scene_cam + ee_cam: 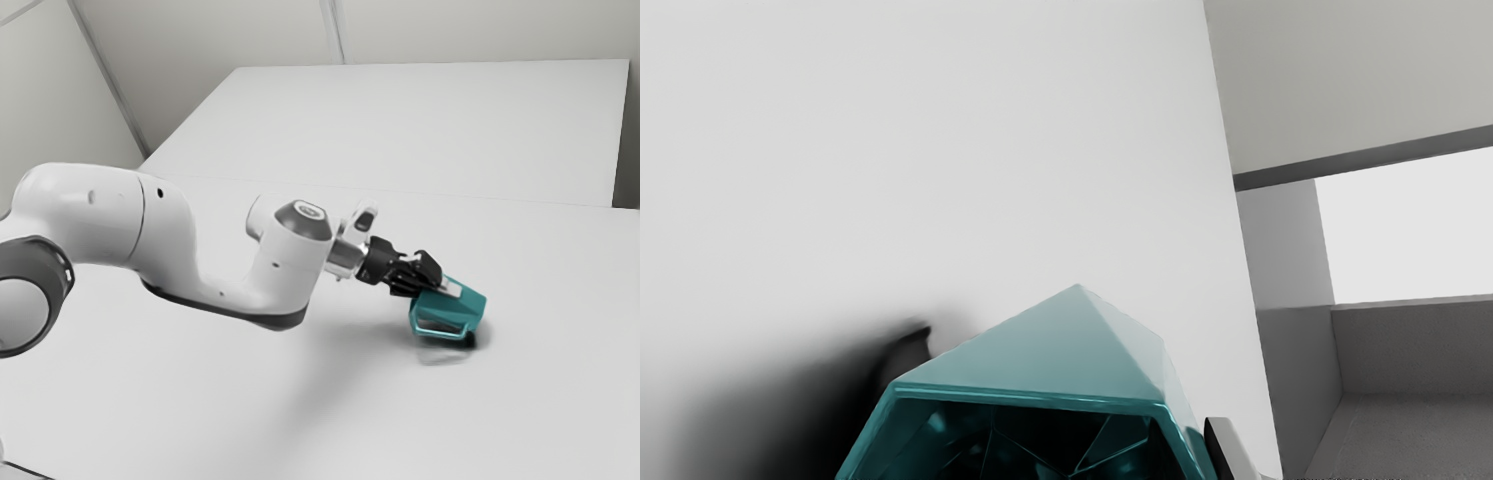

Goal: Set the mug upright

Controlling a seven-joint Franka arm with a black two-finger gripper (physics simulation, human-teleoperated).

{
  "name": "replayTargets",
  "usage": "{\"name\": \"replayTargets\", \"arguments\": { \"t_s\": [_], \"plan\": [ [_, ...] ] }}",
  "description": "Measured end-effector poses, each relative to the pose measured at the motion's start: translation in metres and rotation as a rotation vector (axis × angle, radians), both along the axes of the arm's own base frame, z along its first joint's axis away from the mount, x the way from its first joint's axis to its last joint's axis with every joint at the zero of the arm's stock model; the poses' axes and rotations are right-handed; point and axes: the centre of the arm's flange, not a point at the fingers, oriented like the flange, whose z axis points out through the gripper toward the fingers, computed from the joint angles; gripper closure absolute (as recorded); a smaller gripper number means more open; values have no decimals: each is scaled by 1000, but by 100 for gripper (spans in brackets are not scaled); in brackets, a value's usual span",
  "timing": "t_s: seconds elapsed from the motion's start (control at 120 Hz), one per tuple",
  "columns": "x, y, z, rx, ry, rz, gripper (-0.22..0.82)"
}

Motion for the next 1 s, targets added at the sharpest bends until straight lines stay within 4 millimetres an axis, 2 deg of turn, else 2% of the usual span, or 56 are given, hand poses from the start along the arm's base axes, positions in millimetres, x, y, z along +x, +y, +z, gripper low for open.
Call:
{"name": "replayTargets", "arguments": {
  "t_s": [0.1, 0.292, 0.425, 0.608, 0.817, 1.0],
  "plan": [
    [5, 14, 25, 113, -90, -74, 77],
    [9, 65, 87, 522, -255, -251, 78],
    [9, 103, 109, 773, -241, -301, 78],
    [3, 123, 111, 976, -144, -298, 78],
    [-8, 151, 83, 1075, -30, -209, 78],
    [-22, 166, 72, 1112, 1, -119, 78]
  ]
}}
